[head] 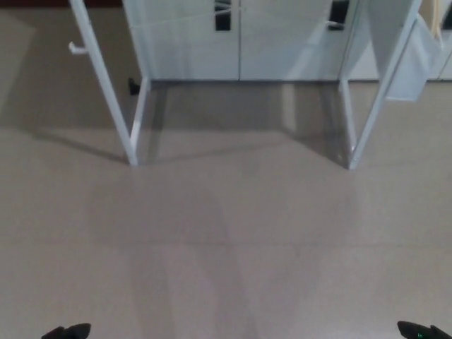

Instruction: The robot walk towards a table in front and pick up a black pencil case on the left hand side and put the pencil case into a small container on the right hand side

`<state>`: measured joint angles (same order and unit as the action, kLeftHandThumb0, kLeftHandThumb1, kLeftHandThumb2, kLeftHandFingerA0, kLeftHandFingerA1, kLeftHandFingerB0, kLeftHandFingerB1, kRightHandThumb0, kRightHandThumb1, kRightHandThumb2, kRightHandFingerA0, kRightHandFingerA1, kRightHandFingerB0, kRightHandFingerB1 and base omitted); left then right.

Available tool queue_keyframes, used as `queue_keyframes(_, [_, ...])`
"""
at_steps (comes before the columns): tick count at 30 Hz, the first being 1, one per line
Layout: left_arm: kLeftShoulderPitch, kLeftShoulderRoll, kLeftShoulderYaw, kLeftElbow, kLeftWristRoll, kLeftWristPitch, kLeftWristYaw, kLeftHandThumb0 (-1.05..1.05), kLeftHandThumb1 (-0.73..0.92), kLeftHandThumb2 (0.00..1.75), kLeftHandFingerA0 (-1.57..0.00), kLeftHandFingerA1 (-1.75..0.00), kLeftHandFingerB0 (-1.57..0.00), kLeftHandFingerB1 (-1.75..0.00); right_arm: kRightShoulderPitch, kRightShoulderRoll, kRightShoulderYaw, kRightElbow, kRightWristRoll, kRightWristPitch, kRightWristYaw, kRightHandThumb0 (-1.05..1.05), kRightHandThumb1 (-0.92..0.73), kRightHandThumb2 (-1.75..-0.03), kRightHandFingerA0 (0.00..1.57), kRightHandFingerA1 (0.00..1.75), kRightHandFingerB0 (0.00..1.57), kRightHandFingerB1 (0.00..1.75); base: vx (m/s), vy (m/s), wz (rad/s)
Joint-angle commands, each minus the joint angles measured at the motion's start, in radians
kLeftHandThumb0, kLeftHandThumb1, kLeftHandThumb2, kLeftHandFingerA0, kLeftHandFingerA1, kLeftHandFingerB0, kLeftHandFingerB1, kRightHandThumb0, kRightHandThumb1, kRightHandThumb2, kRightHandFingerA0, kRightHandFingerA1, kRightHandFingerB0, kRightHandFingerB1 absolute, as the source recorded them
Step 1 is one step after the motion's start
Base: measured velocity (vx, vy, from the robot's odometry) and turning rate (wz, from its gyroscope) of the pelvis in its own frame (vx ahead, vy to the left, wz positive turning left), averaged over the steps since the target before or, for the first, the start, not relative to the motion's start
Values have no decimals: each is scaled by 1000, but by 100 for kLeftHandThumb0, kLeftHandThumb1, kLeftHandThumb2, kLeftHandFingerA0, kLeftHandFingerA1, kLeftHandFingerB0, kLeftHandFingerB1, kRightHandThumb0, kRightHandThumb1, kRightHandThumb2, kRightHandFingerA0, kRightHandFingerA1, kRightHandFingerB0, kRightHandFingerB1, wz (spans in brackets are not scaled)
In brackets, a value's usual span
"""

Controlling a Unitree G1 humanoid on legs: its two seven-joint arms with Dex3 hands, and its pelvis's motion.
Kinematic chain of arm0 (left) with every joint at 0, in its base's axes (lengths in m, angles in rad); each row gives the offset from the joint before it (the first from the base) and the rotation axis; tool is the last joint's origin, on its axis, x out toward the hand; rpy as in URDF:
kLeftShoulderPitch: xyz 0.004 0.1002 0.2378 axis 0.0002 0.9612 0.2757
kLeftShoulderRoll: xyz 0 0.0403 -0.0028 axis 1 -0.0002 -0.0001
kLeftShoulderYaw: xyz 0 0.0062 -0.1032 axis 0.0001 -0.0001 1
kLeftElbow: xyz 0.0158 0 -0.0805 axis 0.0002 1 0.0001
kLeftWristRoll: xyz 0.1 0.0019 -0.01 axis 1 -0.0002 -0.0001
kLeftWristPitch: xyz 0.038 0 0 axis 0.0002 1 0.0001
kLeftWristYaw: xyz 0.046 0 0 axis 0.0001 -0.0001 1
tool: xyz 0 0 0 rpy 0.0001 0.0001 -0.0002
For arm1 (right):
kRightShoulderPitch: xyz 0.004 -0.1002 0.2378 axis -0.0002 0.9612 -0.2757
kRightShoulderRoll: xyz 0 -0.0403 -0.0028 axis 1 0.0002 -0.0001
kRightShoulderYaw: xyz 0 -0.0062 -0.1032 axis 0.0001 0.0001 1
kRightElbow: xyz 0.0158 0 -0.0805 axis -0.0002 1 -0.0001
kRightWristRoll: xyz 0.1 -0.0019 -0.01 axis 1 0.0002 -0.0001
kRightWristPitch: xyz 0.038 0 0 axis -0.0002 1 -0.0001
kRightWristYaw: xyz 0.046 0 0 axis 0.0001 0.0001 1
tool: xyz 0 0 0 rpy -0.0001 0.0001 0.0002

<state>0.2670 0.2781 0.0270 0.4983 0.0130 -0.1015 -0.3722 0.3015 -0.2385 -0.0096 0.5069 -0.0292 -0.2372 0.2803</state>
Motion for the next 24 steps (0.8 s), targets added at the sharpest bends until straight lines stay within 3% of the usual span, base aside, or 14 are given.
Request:
queue_keyframes(1, [18, 21, 5, -8, -2, -9, 0, -63, 49, 81, -5, -39, -6, -30, 1, -4, 5, 9, -6, -5, -3, -70, -51, -82, 24, 47, 11, 41, 390, 178, -15])
queue_keyframes(3, [16, 19, 6, -11, -4, -3, 0, -59, 62, 63, -9, -28, -12, -23, -1, -7, 8, 10, -12, -3, -7, -71, -52, -83, 25, 47, 11, 40, 363, 146, -39])
queue_keyframes(6, [9, 19, 4, -9, -4, -1, -3, -58, 63, 62, -9, -28, -11, -23, -5, -6, 6, 15, -12, -7, -11, -71, -51, -82, 25, 47, 12, 41, 310, 150, 8])
queue_keyframes(7, [16, 22, 4, -10, -4, -3, -4, -58, 63, 63, -8, -27, -11, -23, 0, -1, 4, 19, -2, -13, -3, -69, -51, -81, 24, 47, 11, 41, 233, 103, 11])
queue_keyframes(8, [21, 23, 0, -13, 4, -3, 1, -62, 49, 80, -5, -38, -6, -31, 9, -1, 5, 20, -3, -15, -4, -70, -51, -81, 24, 47, 11, 41, 279, 63, 7])
queue_keyframes(11, [20, 22, -5, -13, 7, 1, 2, -60, 45, 84, 0, -40, -6, -35, 14, -3, 5, 12, -7, 4, -9, -70, -51, -82, 24, 46, 11, 40, 271, 2, 7])
queue_keyframes(12, [22, 21, -3, -11, 2, -2, -1, -60, 64, 62, -10, -29, -12, -21, 13, -3, 5, 15, -5, 4, -7, -70, -51, -81, 24, 46, 11, 40, 286, -54, 13])
queue_keyframes(13, [27, 20, -1, -7, -1, -7, -2, -60, 49, 80, -5, -39, -5, -31, 18, -3, 6, 14, -5, 6, -4, -71, -51, -82, 24, 46, 11, 40, 319, -79, 13])
queue_keyframes(14, [31, 20, 0, -2, -2, -12, -3, -62, 61, 71, -8, -31, -11, -25, 24, -2, 8, 9, -9, 8, -8, -70, -51, -82, 25, 46, 11, 40, 434, -135, 15])
queue_keyframes(16, [51, 18, 2, 4, -9, -14, -11, -62, 61, 70, -9, -28, -10, -23, 49, 0, 10, 2, -13, -1, -14, -70, -51, -81, 25, 47, 11, 40, 449, -76, 34])
queue_keyframes(17, [59, 17, -1, 8, -5, -21, -9, -61, 46, 83, 0, -35, -3, -31, 61, 0, 9, 4, -11, -11, -13, -68, -51, -81, 25, 47, 11, 41, 469, -40, 36])
queue_keyframes(20, [72, 15, -12, 6, 10, -27, 1, -60, 45, 84, 0, -40, -4, -32, 78, -1, 11, 12, -14, -31, -15, -66, -51, -80, 25, 47, 11, 41, 405, -69, 5])
queue_keyframes(21, [81, 18, -17, 7, 17, -36, 4, -61, 62, 69, -8, -33, -10, -24, 87, -3, 16, 17, -25, -45, -23, -68, -51, -82, 26, 48, 11, 42, 286, -93, -6])
queue_keyframes(24, [84, 18, -22, 13, 18, -42, 4, -60, 64, 59, -9, -33, -9, -27, 89, -1, 16, 36, -20, -53, -19, -69, -51, -81, 25, 47, 10, 41, 255, -23, -10])
